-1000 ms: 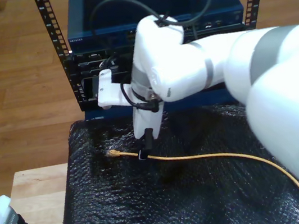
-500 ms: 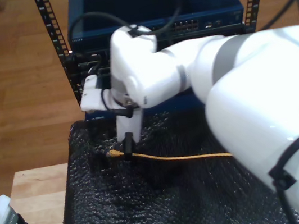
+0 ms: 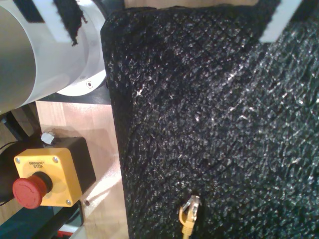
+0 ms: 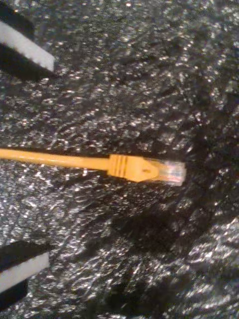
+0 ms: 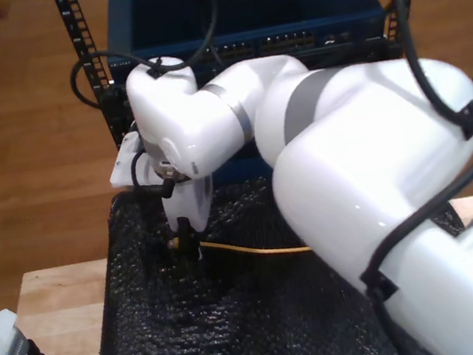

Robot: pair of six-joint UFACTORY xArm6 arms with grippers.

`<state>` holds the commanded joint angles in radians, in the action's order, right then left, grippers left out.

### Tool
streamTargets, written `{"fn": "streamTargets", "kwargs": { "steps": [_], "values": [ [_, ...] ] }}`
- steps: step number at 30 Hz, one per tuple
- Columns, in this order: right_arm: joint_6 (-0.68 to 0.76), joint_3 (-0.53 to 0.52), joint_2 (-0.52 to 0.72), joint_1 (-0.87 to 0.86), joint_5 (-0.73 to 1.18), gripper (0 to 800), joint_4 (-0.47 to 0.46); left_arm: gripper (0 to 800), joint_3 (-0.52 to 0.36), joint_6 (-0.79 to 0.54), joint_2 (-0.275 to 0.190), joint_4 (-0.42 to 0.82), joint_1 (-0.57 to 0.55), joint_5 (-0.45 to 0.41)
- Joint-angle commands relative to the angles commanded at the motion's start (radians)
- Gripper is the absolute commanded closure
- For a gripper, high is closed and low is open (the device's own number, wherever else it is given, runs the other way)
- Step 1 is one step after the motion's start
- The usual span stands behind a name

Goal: Grab the cable and plug it in

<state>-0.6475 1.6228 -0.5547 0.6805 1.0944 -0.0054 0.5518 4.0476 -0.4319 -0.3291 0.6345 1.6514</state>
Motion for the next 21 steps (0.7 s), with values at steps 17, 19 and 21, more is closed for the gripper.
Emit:
{"fn": "streamTargets", "kwargs": {
  "steps": [17, 19, 21],
  "values": [
    [0.068, 0.115, -0.100, 0.023, 0.066, 150, -0.012, 0, 0.002, -0.002, 0.000, 0.000, 0.000, 0.002],
    [0.072, 0.115, -0.104, 0.025, 0.066, 195, -0.043, 0, 0.002, -0.002, 0.000, 0.000, 0.000, 0.002],
    [0.084, 0.115, -0.107, 0.025, 0.068, 245, -0.069, 0, 0.002, -0.002, 0.000, 0.000, 0.000, 0.003]
  ]
}}
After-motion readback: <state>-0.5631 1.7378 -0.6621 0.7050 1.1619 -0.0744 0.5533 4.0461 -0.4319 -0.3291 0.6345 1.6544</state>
